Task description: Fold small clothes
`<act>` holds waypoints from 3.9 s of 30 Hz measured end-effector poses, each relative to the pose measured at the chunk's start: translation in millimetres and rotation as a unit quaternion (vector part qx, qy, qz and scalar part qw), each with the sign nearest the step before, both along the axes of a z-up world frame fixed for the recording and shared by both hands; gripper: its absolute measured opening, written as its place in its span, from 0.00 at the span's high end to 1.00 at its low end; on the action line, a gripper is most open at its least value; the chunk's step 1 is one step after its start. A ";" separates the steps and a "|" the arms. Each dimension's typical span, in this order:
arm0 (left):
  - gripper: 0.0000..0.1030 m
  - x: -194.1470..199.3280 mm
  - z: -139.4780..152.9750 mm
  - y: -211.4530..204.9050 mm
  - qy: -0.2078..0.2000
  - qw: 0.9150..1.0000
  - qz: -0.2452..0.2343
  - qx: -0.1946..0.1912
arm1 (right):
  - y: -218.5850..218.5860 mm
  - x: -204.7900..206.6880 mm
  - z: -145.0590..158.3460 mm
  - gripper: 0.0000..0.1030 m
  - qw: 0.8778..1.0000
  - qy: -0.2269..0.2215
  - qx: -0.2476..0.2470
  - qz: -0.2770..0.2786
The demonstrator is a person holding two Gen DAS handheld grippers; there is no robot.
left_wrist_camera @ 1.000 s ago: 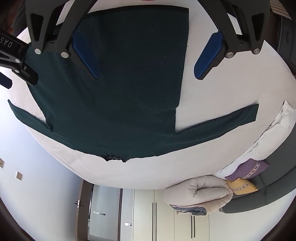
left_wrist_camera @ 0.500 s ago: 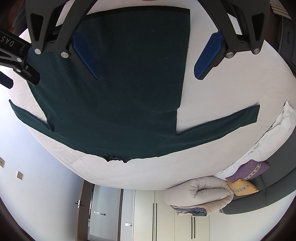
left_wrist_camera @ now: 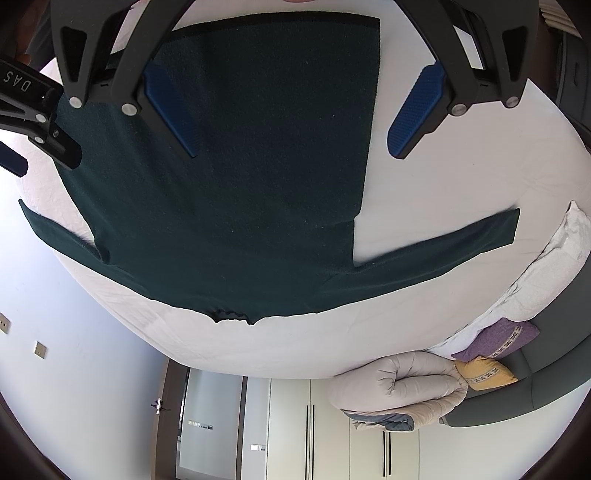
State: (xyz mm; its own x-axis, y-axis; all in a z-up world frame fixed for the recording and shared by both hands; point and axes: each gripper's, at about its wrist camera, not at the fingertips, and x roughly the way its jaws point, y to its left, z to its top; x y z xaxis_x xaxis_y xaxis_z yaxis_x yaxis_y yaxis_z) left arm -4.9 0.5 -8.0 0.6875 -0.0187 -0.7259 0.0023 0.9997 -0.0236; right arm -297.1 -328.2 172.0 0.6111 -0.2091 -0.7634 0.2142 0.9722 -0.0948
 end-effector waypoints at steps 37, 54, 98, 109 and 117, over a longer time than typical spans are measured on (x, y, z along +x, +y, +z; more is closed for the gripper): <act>0.00 0.8 0.2 2.0 0.004 1.000 -0.001 -0.003 | 2.1 2.5 -1.3 0.00 1.000 0.003 -0.003 0.002; 0.00 -0.5 -2.4 4.2 0.005 1.000 -0.001 -0.003 | 1.8 3.1 -3.2 0.00 1.000 0.005 -0.002 0.003; 0.00 26.9 -23.5 6.9 0.050 0.997 -0.012 -0.055 | -52.7 15.4 -14.4 0.00 0.999 -0.013 0.047 -0.022; 0.00 81.5 -25.7 -1.5 0.091 0.987 -0.050 -0.124 | -323.4 20.2 -28.1 0.00 0.923 -0.148 0.300 -0.192; 0.00 126.6 -36.2 -15.0 0.096 0.984 -0.026 -0.145 | -486.6 19.4 -93.8 0.11 0.806 -0.174 0.451 -0.343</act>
State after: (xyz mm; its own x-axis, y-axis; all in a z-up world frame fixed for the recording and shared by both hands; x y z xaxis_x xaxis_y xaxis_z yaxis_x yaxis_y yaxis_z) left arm 121.7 -14.5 -44.2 0.5300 -0.2767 -0.8016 0.0214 0.9493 -0.3136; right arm -277.7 -814.8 78.2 0.7980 -0.0459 -0.6009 0.5910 0.2544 0.7655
